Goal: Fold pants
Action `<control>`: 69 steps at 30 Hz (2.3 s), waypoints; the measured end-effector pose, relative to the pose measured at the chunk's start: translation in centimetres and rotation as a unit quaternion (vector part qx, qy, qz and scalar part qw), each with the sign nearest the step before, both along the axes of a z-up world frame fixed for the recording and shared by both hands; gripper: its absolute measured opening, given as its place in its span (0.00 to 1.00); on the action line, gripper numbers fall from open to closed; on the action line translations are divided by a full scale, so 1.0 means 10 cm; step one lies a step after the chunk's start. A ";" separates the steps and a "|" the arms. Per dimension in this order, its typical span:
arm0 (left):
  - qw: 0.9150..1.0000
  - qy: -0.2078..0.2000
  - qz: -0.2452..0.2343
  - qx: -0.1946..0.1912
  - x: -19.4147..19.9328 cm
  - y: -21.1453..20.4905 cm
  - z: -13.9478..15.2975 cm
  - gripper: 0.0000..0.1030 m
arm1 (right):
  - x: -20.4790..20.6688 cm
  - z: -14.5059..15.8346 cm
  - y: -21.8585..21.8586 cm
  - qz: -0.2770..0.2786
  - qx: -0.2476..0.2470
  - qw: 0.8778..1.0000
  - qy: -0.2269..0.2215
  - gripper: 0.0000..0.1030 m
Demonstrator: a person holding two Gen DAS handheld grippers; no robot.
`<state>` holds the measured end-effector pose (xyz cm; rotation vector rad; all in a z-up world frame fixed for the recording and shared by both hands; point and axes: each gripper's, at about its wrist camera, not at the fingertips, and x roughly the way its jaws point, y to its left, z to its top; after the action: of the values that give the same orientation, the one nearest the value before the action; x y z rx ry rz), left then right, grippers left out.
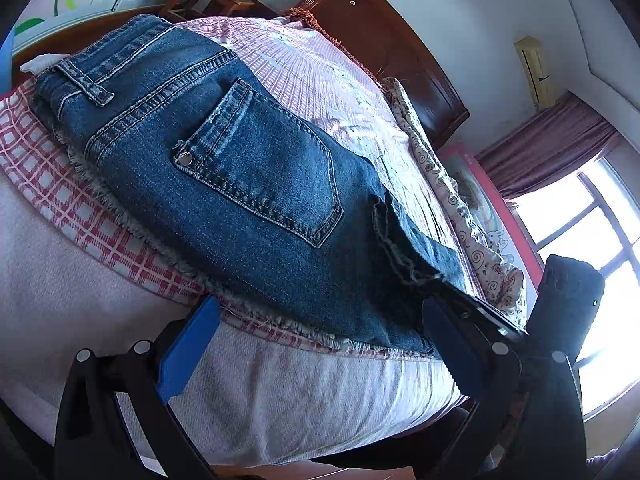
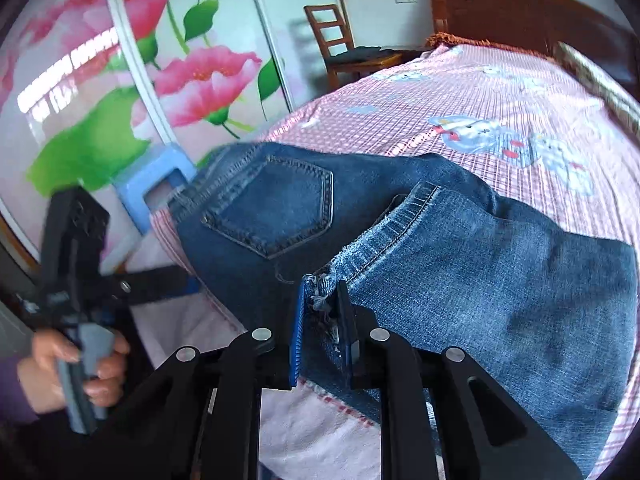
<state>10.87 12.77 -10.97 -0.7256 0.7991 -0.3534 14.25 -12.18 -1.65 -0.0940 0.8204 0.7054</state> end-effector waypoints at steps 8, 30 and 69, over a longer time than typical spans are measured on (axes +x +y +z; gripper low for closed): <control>1.000 -0.002 -0.001 -0.002 -0.02 -0.01 0.01 0.98 | 0.01 -0.03 -0.20 -0.003 0.056 0.997 0.051 0.36; 0.962 -0.031 0.184 -0.197 -0.12 1.18 0.14 0.98 | 0.30 -0.29 -0.18 -0.071 0.068 0.991 0.090 0.38; 0.909 0.141 0.364 -0.149 0.12 1.37 -0.22 0.27 | 0.25 -0.35 -0.17 -0.077 0.093 0.989 0.085 0.38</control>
<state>12.07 26.43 -13.14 -1.3232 0.6914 0.3241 16.74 -13.89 -5.15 0.1987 0.9092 0.6476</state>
